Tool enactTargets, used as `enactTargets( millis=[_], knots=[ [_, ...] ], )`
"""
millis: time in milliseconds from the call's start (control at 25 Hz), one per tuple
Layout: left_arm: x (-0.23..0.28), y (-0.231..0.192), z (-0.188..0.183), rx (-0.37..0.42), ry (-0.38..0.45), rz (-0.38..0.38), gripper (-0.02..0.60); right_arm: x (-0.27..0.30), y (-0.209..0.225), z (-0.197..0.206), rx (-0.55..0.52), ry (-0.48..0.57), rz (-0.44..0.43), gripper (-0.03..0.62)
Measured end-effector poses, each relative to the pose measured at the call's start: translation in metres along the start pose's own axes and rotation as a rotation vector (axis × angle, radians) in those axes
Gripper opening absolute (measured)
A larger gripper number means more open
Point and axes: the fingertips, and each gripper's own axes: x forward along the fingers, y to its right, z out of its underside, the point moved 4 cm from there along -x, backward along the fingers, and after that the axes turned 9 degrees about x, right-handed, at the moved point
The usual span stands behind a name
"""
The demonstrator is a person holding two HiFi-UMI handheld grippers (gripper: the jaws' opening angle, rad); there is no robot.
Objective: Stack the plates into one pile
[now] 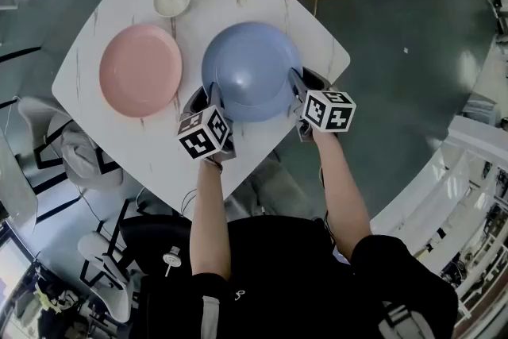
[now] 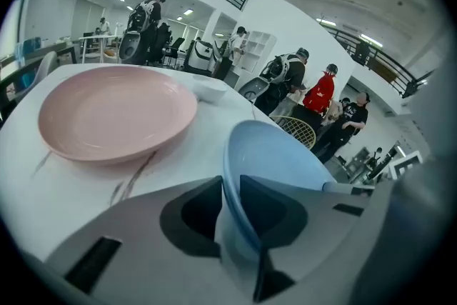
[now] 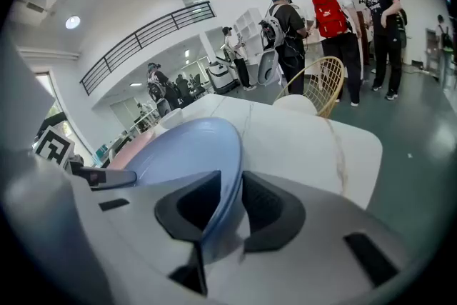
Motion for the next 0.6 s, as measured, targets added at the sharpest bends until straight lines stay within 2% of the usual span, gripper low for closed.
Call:
enactTargets(
  millis=[320,600],
  knots=[
    [-0.007,0.0,-0.002,-0.022,-0.002,-0.032,0.078,-0.001,0.0,0.0,0.045,-0.013,0.026,0.072],
    [-0.031,-0.003,-0.01,-0.043,0.049,-0.063,0.078,-0.008,-0.02,-0.01,0.036,0.012,-0.025,0.066]
  ],
)
